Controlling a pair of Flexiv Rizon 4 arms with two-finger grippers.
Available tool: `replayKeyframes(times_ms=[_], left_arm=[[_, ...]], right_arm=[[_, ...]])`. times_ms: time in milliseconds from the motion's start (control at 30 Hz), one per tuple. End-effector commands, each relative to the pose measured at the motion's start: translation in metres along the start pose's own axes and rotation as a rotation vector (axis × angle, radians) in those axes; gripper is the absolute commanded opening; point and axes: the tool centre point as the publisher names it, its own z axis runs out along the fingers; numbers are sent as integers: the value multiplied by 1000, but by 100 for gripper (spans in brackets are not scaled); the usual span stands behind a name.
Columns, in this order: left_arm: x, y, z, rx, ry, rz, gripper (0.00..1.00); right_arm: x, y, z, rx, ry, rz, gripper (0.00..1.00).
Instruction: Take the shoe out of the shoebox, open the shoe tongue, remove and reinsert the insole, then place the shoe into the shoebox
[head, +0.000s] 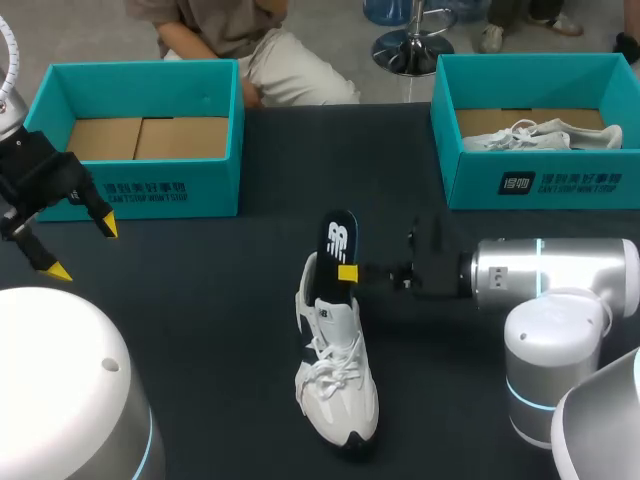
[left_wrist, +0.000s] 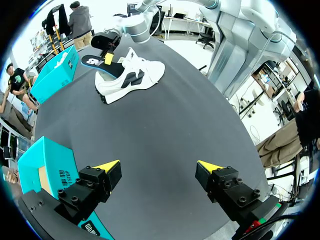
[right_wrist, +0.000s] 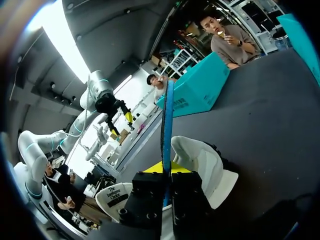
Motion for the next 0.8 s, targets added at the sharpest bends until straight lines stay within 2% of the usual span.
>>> replayKeyframes(times_ms=[33,433,600,800], left_arm=[[1,0,0,-3,0,0,100],[1,0,0,-3,0,0,100],[1,0,0,-3,0,0,100],[1,0,0,-3,0,0,100]], right_arm=[[2,-9,2,14,4,12,0],[2,-35,5,60,3,60,0],[2,-37,4,63,-1,66,0],[2,-29,4,57,-7,58,0]])
